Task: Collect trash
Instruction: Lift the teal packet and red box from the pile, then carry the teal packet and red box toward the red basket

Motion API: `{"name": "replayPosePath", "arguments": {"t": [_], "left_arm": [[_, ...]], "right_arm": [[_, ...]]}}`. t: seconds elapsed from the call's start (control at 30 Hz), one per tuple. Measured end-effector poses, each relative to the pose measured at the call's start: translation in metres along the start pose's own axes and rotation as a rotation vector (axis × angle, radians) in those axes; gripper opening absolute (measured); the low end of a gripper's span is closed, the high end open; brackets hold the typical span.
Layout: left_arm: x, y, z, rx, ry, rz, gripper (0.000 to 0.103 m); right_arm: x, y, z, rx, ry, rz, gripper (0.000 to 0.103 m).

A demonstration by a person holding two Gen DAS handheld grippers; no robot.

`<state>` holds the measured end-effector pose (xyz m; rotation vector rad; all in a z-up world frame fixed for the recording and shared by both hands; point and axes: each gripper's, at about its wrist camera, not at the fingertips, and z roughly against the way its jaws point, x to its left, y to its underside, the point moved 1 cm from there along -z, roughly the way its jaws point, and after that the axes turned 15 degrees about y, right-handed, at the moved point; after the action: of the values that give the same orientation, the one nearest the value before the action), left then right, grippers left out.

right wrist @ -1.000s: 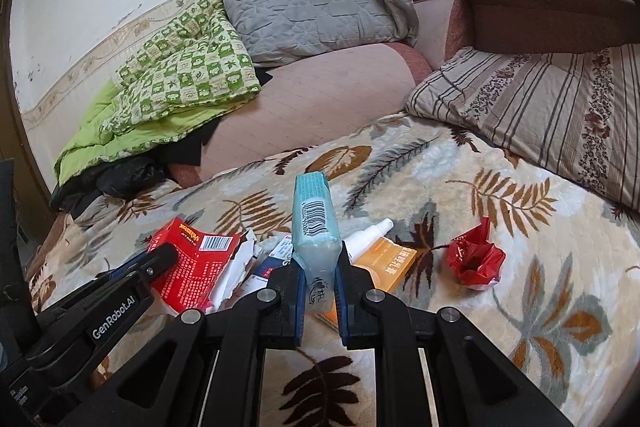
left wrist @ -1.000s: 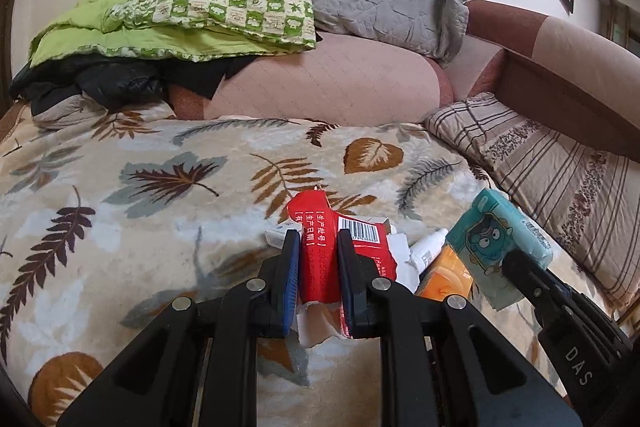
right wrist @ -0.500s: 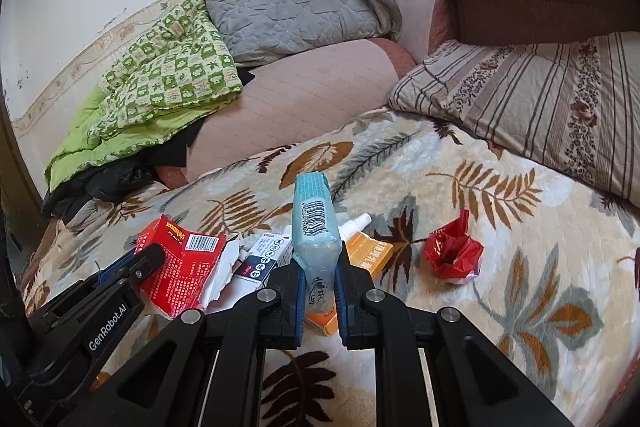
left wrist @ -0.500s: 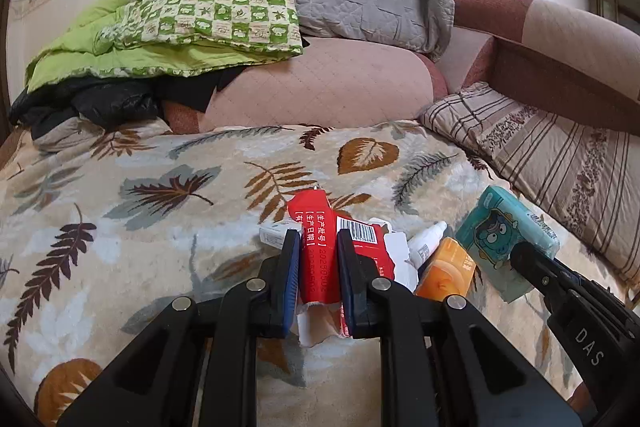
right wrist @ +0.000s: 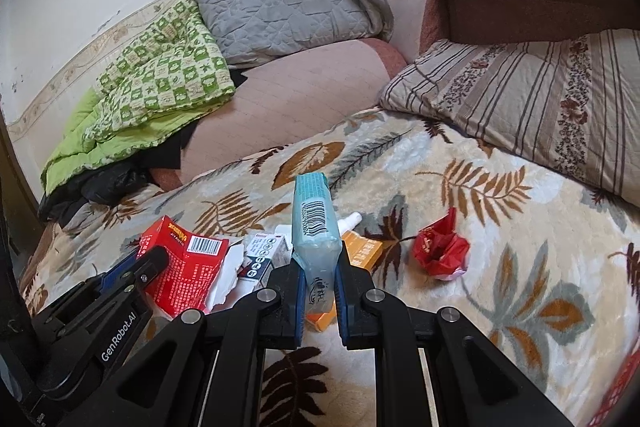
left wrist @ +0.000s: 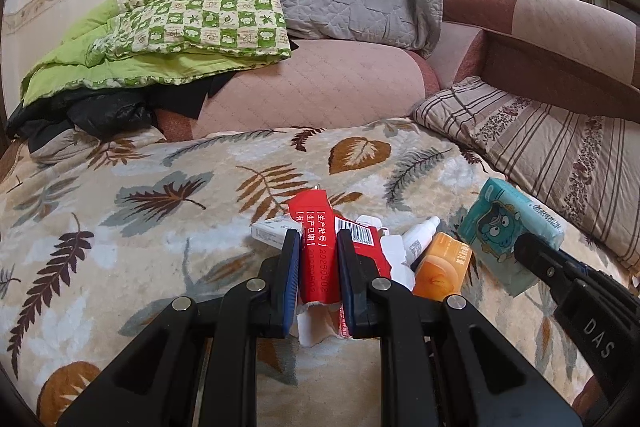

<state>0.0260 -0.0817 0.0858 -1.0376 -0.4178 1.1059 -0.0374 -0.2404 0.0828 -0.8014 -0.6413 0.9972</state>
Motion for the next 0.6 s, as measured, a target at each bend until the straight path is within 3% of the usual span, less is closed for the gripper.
{"name": "replayPosePath", "arguments": {"t": [0.17,0.3,0.6], "left_arm": [[-0.01,0.003,0.004,0.015,0.033,-0.007,0.018],[-0.028,0.007,0.019,0.039,0.122,0.001,0.017],[-0.101,0.022,0.056,0.109,0.304,-0.062,0.017]], "right_arm": [[-0.013,-0.008,0.016,-0.008,0.003,-0.042,0.013],[-0.036,-0.007,0.036,0.01,-0.014,-0.078,0.013],[-0.137,0.011,0.102,0.067,0.055,-0.16,0.013]]}}
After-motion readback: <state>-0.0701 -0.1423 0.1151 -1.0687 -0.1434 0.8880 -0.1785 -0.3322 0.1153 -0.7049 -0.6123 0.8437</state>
